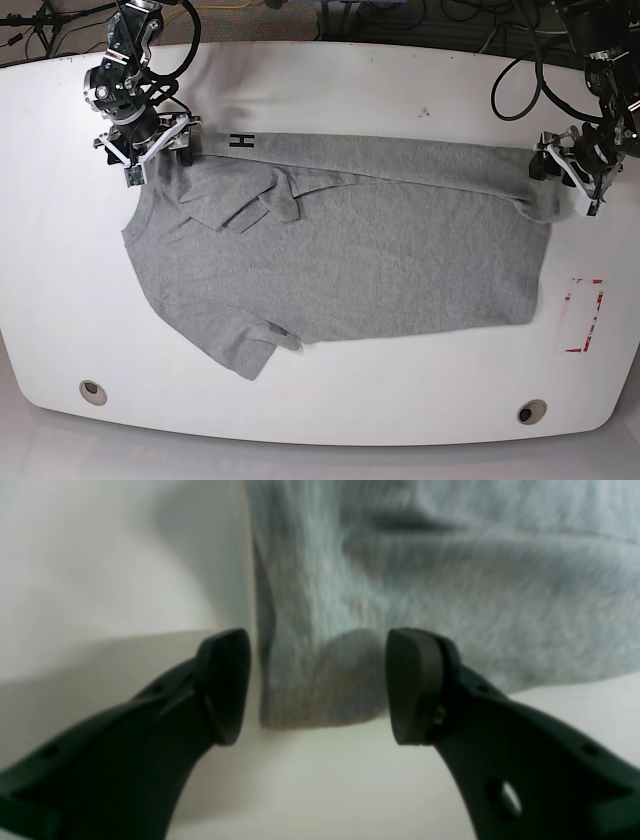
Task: Fold the T-shirt properly
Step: 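Open both grippers and regrasp the shirt's shoulder edge, then pull the shirt edge with both grippers toward the robot, smoothing it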
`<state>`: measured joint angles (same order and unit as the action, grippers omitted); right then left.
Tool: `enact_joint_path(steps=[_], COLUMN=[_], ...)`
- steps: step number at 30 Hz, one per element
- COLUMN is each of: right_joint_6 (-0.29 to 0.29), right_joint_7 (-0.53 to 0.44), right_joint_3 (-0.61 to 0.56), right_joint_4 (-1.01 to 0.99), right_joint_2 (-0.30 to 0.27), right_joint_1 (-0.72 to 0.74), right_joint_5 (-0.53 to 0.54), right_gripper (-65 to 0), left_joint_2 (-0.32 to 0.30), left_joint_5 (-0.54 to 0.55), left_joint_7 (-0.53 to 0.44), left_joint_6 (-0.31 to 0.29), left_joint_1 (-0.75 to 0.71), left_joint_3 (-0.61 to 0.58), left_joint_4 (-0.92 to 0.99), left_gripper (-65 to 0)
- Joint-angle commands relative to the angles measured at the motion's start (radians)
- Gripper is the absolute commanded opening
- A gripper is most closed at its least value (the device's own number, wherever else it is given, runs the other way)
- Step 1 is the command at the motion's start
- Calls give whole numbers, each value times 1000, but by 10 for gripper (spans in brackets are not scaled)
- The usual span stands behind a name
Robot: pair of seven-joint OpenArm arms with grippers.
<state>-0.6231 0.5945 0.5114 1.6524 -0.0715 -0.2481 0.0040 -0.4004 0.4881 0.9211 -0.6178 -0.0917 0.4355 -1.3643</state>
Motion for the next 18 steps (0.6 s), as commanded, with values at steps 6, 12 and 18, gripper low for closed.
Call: enact_joint_path(steps=[6, 12, 18], right_joint_6=[-8, -8, -8], right_joint_7=[3, 3, 3], right_joint_3=[2, 2, 2], right_joint_4=[9, 9, 10], right_joint_2=[-6, -7, -7], right_joint_1=[0, -1, -7], right_joint_5=[-6, -6, -6], right_gripper=[-241, -374, -596], left_joint_2=[-19, -19, -22], left_joint_5=[-1, -1, -1], left_joint_7=[-1, -1, 6], left_joint_6=[2, 2, -4], left_joint_1=[14, 10, 5], left_joint_3=[-8, -8, -5], left_joint_4=[33, 33, 33], left_gripper=[-267, -540, -639])
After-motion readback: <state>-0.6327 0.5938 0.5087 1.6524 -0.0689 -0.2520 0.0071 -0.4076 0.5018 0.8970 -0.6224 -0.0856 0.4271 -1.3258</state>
